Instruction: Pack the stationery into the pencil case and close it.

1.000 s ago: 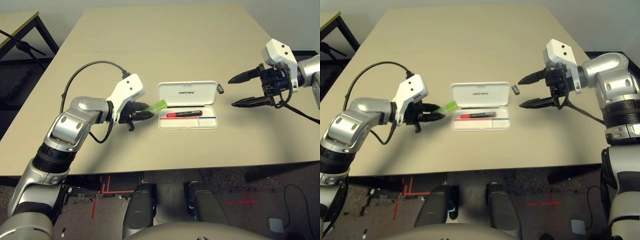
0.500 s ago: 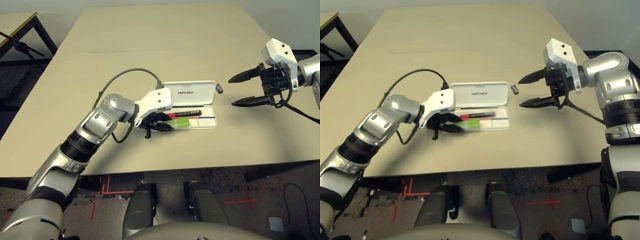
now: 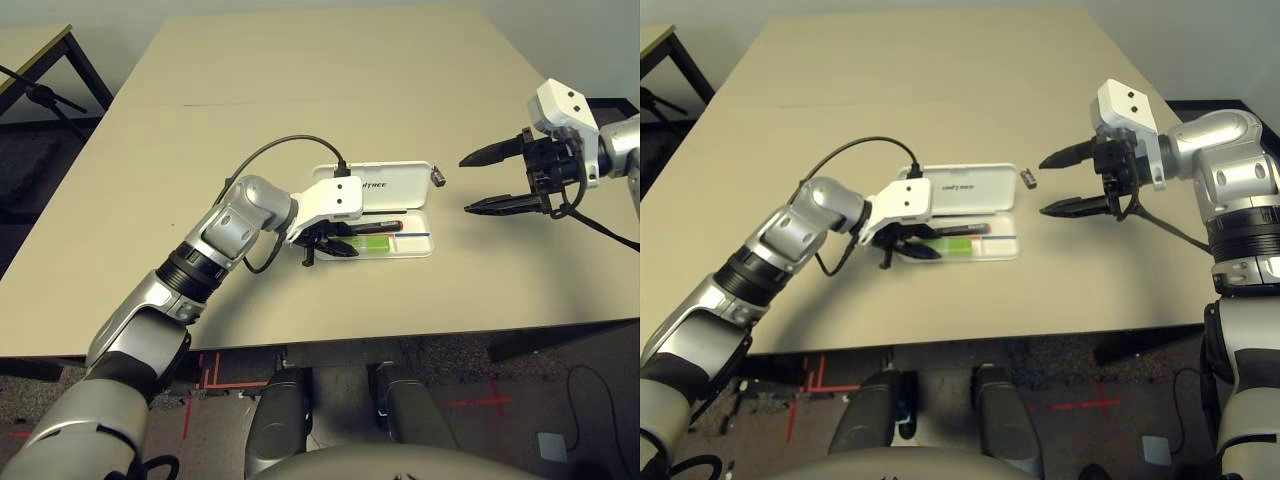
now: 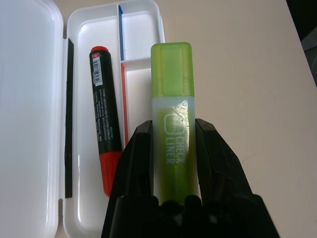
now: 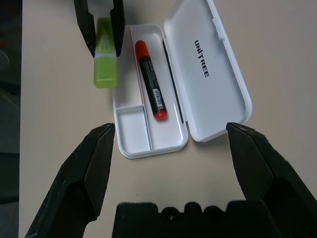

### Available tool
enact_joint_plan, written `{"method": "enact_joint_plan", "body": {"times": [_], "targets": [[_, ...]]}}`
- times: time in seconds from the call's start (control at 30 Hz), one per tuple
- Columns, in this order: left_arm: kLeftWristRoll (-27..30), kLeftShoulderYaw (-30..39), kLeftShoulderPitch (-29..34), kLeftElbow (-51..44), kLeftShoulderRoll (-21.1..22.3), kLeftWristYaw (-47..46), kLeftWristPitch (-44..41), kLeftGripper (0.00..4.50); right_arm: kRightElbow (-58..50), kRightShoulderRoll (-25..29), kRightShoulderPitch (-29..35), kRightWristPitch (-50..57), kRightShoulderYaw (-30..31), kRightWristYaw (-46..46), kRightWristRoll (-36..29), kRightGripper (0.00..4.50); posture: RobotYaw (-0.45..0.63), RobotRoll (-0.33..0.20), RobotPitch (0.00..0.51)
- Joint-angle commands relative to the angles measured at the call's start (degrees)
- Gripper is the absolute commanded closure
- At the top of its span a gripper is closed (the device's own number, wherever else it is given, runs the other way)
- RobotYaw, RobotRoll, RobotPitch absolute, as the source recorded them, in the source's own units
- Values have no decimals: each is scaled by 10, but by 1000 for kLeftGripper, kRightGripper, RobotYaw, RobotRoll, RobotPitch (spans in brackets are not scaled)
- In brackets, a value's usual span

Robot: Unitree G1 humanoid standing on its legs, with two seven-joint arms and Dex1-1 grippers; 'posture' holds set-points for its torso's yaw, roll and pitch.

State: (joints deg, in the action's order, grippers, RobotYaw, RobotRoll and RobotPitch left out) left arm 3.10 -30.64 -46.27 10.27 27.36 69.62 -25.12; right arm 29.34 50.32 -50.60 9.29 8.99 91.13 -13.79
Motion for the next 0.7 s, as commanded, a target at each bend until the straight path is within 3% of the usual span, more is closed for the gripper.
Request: {"method": "enact_joint_plan", "body": {"times": [0.03, 0.7], "targets": [[-15, -2, -13, 22, -11, 1, 12, 3411, -12, 2, 9, 5, -11, -1, 3, 0, -45, 0, 121], [-42, 3, -34, 87, -42, 8, 49, 3411, -40, 2, 23, 32, -32, -12, -11, 0, -79, 0, 128]]}}
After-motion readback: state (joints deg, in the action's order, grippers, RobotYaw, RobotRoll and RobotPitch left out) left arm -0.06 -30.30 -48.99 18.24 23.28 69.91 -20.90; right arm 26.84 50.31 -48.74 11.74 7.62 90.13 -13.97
